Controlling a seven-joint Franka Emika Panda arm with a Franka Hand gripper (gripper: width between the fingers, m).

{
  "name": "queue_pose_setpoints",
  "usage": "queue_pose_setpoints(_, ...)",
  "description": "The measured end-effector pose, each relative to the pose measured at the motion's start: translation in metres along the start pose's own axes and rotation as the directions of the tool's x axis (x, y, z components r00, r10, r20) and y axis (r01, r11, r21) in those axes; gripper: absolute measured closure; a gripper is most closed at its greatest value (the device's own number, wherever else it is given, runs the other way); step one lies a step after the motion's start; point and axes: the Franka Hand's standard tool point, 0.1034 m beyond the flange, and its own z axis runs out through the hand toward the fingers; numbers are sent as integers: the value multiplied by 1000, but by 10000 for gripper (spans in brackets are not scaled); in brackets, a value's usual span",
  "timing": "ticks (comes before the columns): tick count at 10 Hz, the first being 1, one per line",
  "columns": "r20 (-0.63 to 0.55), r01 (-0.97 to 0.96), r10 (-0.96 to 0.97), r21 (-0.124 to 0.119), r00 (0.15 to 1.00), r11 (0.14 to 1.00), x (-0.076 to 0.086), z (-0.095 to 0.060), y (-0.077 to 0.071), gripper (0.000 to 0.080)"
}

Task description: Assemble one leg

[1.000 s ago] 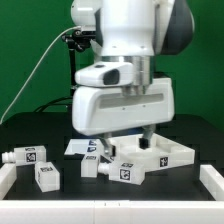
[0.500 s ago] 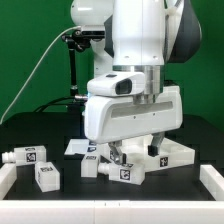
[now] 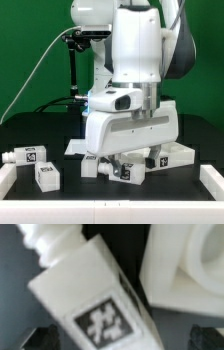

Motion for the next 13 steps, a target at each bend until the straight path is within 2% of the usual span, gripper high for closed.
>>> queue_pose_setpoints(2,-1,-1,1,-2,1000,1000,-2,3,0,150)
queue_pose_setpoints(4,-1,-1,1,-2,1000,1000,-2,3,-1,399)
queue_pose_setpoints(5,-1,-1,1,-2,1000,1000,-2,3,0,399)
queue_pose_setpoints(6,-1,-1,1,-2,1000,1000,-2,3,0,515)
queue_pose_setpoints(7,-1,1,-1,-2,1000,1000,-2,3,0,515)
queue_pose_setpoints(9,0,38,-38,-4,999,999,1,-6,19,515)
queue_pose_setpoints(11,4,54,-54,-2,999,999,15,-29,43,515)
queue_pose_setpoints(12,7,42,-41,-3,999,999,15,-47,49,515)
queue_pose_setpoints(13,9,19,-19,-5,1000,1000,7,-62,50,515)
